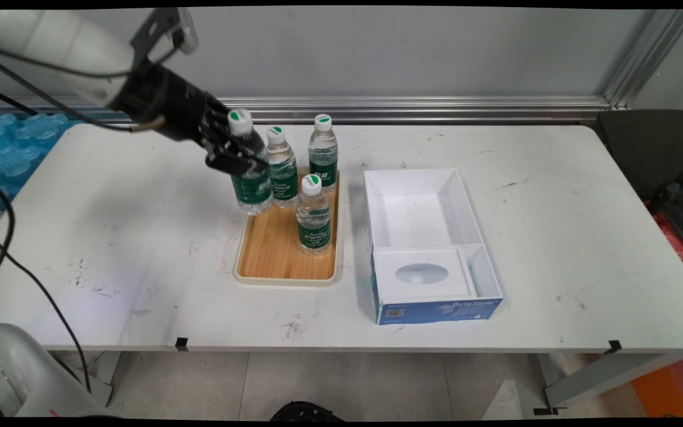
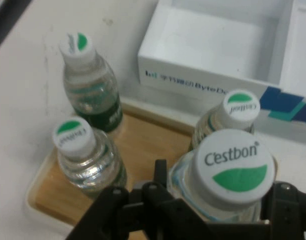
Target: Place the picked object on the tray
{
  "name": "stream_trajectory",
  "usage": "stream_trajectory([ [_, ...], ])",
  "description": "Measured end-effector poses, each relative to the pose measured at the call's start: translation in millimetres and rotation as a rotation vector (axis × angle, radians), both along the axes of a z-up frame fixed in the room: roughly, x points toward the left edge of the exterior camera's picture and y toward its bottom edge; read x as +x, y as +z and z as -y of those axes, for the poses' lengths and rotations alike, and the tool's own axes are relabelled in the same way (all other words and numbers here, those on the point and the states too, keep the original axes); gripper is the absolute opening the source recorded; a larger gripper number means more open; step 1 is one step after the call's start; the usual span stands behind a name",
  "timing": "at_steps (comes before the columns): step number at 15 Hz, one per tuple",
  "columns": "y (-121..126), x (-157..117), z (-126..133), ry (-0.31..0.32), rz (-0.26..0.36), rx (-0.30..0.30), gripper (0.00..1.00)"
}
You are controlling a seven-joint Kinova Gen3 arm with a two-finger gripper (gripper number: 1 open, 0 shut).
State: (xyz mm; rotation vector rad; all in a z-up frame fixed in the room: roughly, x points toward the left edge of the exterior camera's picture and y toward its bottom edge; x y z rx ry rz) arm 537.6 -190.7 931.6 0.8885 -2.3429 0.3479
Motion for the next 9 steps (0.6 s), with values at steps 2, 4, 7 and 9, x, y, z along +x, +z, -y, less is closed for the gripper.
stream_trajectory([
  [2,-13.8,-1.1,0.3,0.0,0.0,0.007,0.0],
  [4,-31.7,-3.1,1.4,-0.003,-0.001,0.013,0.0],
  [7,-49.7,-5.4,3.7,-0.006,-0.003,0.018,0.0],
  [9,-63.2,-6.5,5.9,-0.005,-0.003,0.022,0.0],
])
